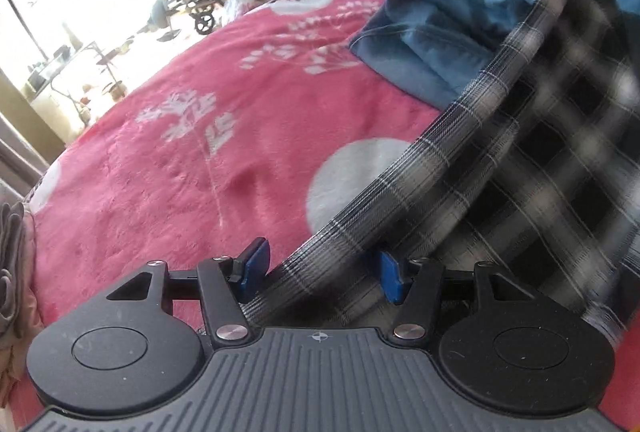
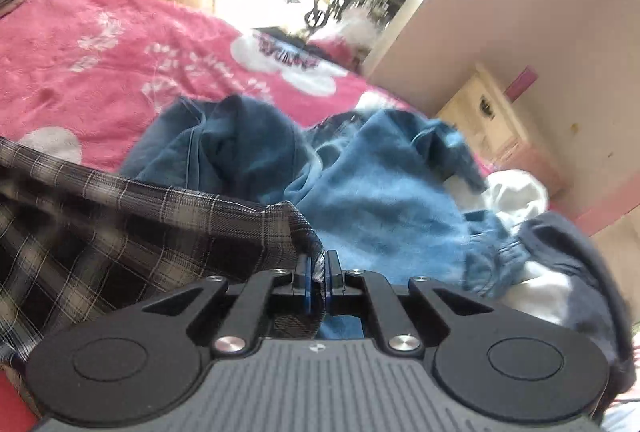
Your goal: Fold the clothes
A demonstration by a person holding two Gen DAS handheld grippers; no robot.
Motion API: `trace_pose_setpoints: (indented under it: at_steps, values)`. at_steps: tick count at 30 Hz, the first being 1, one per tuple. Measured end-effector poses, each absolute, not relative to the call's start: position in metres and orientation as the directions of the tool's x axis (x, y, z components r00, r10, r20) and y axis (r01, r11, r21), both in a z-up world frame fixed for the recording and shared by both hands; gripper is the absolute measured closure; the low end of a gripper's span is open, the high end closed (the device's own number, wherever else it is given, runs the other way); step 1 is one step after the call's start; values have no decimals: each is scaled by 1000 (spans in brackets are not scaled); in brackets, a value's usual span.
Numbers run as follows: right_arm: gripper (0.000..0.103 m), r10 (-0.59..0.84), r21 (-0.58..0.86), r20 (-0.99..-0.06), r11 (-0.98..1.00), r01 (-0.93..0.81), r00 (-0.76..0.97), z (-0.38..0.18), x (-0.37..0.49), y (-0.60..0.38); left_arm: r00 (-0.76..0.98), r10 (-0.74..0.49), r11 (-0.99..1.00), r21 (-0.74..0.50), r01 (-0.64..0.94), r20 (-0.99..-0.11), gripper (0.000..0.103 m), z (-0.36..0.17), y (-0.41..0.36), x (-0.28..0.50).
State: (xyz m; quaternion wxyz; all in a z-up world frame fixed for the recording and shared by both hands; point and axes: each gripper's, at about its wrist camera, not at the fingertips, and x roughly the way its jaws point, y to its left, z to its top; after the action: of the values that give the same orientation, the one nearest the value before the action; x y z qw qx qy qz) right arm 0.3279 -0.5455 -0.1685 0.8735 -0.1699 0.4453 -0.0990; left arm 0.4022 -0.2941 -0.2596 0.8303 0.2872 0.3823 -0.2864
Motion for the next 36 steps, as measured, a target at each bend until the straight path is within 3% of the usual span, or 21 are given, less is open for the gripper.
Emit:
trace_pose_setpoints:
  at_steps: [5,8,10,12,16,18,23,26,28,31,36]
  values:
    - [96,-272,-305,-789,952,33,551,-176,346,-559,563,-220,731,247,636,-797,46,-259,-291,419]
    - [89,-231,-239,-832,970,51,505,-185,360,-570,548,-224,766,202,610,-806,45,-256,-285,430]
    - [61,-223,-197,-836,975,105,501,-185,364,-581,523,-238,786,153,598,-819,44,-253,-282,437]
    - [54,-228,-158,-822,972,176,522,-178,365,-592,503,-258,807,103,582,-825,39,-248,-277,443]
    - [53,-278,-75,-728,941,331,626,-148,350,-605,507,-291,839,38,542,-811,35,-233,-264,446]
    - [53,-233,-30,-690,955,295,685,-135,343,-592,500,-307,852,1,524,-810,32,-223,-252,443]
    - [57,90,77,-786,996,-46,612,-157,361,-519,427,-328,853,-70,518,-843,29,-213,-207,415]
    - [63,186,124,-859,980,-158,476,-198,382,-473,357,-333,839,-101,535,-873,29,-215,-181,391]
    - [63,127,79,-889,989,-126,440,-227,400,-459,315,-338,824,-117,555,-887,29,-216,-167,375]
    - [63,-36,1,-877,997,78,479,-236,408,-474,287,-334,781,-93,617,-898,29,-216,-155,349]
    - [61,49,299,-776,907,297,629,-170,331,-527,305,-358,654,-3,757,-882,30,-216,-160,313]
